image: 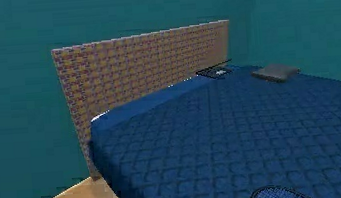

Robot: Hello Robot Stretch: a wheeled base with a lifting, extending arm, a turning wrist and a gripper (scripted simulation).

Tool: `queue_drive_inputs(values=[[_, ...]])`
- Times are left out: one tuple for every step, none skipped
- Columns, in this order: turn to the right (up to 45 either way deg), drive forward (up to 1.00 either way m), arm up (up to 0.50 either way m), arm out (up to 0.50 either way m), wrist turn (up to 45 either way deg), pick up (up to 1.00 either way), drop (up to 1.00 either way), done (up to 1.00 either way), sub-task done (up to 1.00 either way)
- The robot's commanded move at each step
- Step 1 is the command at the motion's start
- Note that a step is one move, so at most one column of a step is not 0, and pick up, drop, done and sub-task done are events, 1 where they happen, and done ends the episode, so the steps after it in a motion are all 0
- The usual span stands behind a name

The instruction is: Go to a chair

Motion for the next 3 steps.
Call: queue_drive_inputs(values=[[-39.0,0.00,0.00,0.00,0.0,0.00,0.00,0.00,0.00],[0.0,1.00,0.00,0.00,0.0,0.00,0.00,0.00,0.00],[0.0,0.15,0.00,0.00,0.0,0.00,0.00,0.00,0.00]])
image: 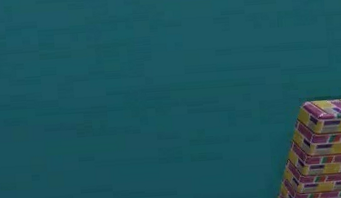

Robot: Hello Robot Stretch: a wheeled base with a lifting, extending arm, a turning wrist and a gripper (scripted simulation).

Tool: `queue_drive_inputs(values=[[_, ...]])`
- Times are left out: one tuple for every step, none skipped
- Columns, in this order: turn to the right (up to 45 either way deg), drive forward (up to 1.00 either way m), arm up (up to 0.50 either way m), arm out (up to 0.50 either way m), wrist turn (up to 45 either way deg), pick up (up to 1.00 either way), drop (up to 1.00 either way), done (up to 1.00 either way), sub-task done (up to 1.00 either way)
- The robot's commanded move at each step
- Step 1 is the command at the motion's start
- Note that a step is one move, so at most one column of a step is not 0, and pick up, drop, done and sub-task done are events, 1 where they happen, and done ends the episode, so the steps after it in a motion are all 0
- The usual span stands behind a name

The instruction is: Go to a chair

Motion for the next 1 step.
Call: queue_drive_inputs(values=[[-36.0,0.00,0.00,0.00,0.0,0.00,0.00,0.00,0.00]])
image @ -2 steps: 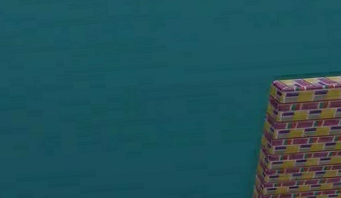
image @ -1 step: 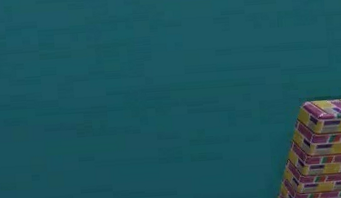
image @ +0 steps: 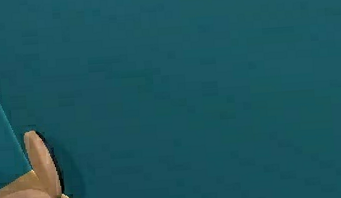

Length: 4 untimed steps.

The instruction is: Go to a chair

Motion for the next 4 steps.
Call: queue_drive_inputs(values=[[0.0,0.15,0.00,0.00,0.0,0.00,0.00,0.00,0.00],[-45.0,0.00,0.00,0.00,0.0,0.00,0.00,0.00,0.00],[-9.0,0.00,0.00,0.00,0.0,0.00,0.00,0.00,0.00],[0.0,0.00,0.00,0.00,0.0,0.00,0.00,1.00,0.00]])
